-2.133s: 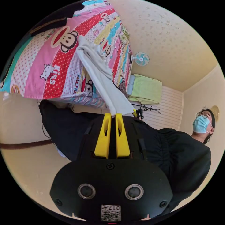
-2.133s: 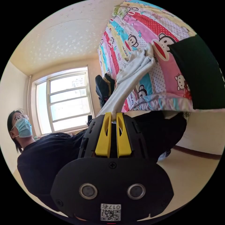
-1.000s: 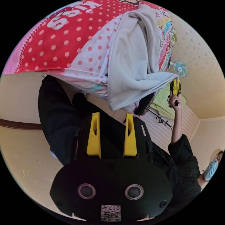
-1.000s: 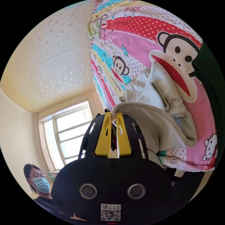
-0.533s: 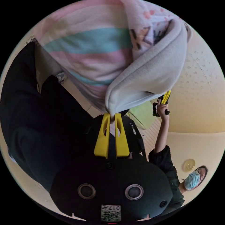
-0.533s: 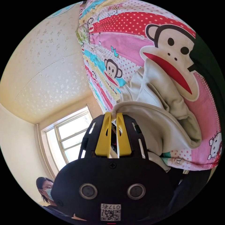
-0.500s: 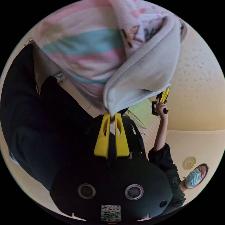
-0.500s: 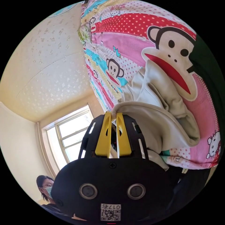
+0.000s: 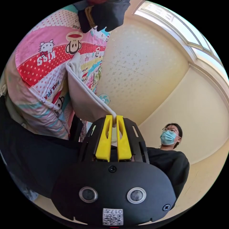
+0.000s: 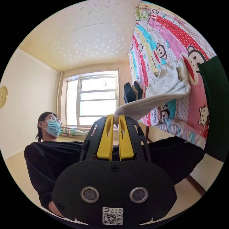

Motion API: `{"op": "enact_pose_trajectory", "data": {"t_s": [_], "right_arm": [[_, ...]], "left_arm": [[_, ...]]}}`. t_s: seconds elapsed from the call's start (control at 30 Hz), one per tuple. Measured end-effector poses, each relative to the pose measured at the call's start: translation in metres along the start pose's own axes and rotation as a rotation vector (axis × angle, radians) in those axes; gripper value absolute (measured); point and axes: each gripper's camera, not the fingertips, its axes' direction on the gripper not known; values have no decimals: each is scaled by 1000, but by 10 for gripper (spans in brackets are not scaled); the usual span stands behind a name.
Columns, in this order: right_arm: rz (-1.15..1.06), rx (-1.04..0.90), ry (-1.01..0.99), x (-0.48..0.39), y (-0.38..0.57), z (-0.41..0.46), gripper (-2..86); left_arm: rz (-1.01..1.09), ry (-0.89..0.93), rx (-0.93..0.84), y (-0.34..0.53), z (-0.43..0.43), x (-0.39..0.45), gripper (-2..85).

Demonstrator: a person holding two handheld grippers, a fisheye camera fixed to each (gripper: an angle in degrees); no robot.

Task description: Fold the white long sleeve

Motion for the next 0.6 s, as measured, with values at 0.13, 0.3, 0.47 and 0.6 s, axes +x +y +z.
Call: {"op": "enact_pose_trajectory", "data": {"t_s": [0.13,0.3,0.47,0.6], "right_arm": [[52,-58,65,5,71,-7,25],[151,-8,143,28,114,-15,27],[121,11,232,64,31,8,31],[62,82,320,86,-73,32,38]], "left_arm": [[-69,38,3,39,-6,-7,35],[-188,-26,28,59,-11,-17,34],[-202,-15,-34,-2,33,-30,33],[-152,25,-55,-105,93,-41,35]]}}
